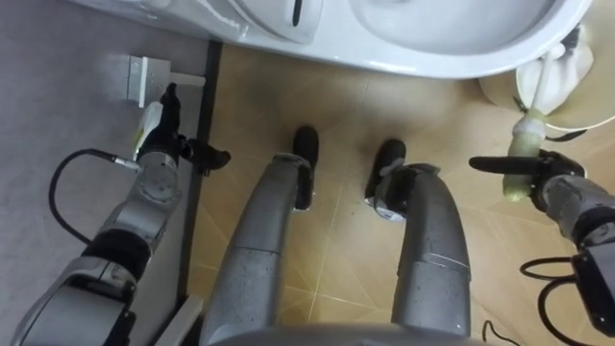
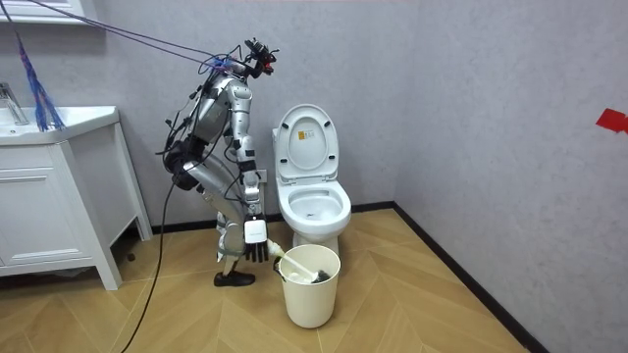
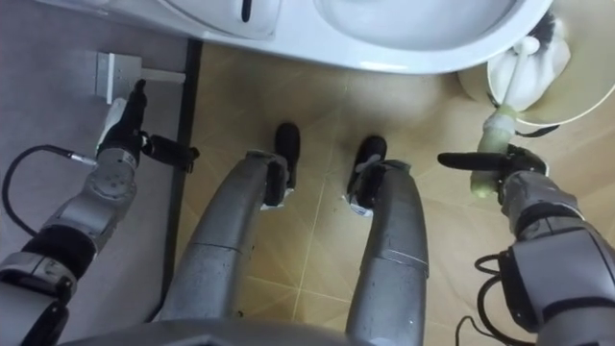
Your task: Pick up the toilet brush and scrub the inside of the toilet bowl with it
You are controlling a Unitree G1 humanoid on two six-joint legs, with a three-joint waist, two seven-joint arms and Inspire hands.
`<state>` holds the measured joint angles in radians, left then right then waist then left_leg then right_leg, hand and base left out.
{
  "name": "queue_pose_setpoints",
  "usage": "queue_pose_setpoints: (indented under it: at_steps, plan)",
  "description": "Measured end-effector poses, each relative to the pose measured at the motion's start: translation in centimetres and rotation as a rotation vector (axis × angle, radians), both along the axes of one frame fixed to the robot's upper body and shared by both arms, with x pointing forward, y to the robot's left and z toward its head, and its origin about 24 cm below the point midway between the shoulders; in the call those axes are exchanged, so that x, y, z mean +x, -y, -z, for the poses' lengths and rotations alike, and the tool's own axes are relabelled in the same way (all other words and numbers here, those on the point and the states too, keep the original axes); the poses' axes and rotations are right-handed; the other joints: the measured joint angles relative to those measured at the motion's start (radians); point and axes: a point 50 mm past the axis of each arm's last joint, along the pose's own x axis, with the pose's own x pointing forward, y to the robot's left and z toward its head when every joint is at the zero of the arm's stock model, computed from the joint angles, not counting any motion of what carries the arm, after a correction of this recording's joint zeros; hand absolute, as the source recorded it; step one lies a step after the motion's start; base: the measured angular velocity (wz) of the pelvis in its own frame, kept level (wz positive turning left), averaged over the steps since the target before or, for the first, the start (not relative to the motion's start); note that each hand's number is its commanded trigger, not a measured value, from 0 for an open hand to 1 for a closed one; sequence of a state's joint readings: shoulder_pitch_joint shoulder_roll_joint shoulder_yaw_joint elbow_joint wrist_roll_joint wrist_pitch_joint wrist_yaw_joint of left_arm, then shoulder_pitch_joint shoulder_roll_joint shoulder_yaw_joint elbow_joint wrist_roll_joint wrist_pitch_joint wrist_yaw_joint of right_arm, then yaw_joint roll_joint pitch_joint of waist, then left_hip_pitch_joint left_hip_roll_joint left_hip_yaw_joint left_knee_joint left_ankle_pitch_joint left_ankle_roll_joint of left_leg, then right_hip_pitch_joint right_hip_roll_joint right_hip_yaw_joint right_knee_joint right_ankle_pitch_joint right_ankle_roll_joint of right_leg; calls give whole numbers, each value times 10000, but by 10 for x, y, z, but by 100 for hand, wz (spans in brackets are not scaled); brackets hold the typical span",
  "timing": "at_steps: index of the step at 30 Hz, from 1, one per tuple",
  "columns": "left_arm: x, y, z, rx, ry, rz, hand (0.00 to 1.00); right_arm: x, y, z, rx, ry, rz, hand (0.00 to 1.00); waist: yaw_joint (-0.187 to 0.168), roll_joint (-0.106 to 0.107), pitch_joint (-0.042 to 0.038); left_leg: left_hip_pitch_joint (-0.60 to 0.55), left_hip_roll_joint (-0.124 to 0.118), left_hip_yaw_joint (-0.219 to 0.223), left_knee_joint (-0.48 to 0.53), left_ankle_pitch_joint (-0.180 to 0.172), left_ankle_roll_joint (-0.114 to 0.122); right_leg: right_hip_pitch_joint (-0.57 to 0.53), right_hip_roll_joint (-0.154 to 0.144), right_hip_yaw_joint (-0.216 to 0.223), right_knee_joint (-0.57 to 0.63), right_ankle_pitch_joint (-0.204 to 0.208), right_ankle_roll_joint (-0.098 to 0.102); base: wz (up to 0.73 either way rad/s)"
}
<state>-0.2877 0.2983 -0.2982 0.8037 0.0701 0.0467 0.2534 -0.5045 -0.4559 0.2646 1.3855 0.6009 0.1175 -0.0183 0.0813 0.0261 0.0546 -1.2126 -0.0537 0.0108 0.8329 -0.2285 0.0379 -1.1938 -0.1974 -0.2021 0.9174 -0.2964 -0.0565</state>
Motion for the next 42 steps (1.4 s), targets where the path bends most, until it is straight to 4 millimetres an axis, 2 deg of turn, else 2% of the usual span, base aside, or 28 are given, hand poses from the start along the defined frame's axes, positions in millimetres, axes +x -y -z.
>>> queue_pose_setpoints:
  at_steps: [9,17,25,29,31,35,37,42]
  plan:
    - [0,1,1,-150,-184,234,0,-4,0,3,96,-365,-166,100,60,0,0,7,-79,-39,9,2,4,7,-75,-46,31,-12,-5,0]
    - [-1,2,0,-203,-73,275,0,-9,1,5,511,-396,422,100,56,-2,1,237,-108,-37,-25,4,31,257,-43,-61,1,-47,49,0]
    - [-21,0,15,-237,-634,59,0,-45,-1,29,1425,-938,1532,100,-13,-21,-3,1936,-52,-185,-729,-9,41,2102,156,-275,-910,10,149,0]
    - [-31,-2,22,-208,-951,-101,0,-56,-3,36,1786,-1099,1947,100,6,-32,-11,2600,66,-177,-1086,-10,42,2773,286,-258,-1356,73,214,-6]
    - [-35,-4,25,-193,-1112,-169,0,-63,-4,40,2040,-1151,2228,100,-32,-50,-16,2997,51,-191,-1280,-12,41,3198,310,-339,-1580,82,219,0]
    - [-44,-6,31,-224,-1334,-288,0,-76,-8,49,2482,-1155,2786,100,-200,-99,-38,3546,68,-191,-1549,-12,41,3775,322,-469,-1872,76,236,0]
    - [-55,-7,37,-271,-1626,-388,0,-88,-19,59,3230,-1060,3662,100,-316,-138,-61,4122,100,-207,-1730,-16,34,4402,427,-505,-2201,96,262,0]
    - [-72,-9,46,-321,-2071,-511,0,-108,-27,69,4152,-954,5310,100,-422,-152,-131,5361,122,-183,-2288,-18,34,5650,522,-503,-2741,136,353,-1]
